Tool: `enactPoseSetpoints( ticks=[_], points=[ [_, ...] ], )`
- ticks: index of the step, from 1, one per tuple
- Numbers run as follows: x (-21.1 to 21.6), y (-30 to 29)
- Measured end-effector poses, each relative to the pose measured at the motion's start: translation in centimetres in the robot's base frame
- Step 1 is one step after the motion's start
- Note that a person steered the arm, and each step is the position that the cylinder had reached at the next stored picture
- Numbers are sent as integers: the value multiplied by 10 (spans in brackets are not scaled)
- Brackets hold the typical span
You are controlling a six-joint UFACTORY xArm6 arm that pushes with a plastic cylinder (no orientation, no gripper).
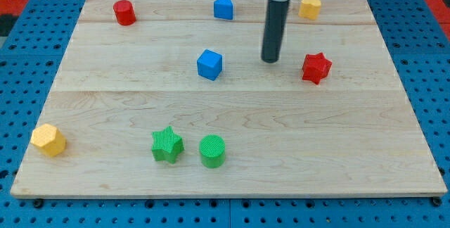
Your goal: Move the cube to the center left
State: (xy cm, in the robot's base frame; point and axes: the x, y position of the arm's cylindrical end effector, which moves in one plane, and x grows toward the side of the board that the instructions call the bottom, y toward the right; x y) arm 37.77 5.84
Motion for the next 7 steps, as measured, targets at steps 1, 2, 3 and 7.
enactPoseSetpoints(
  ticks=[1,2,3,7],
  points=[
    [17,-50],
    [36,-101],
    [22,-126],
    [-15,-238]
  ],
)
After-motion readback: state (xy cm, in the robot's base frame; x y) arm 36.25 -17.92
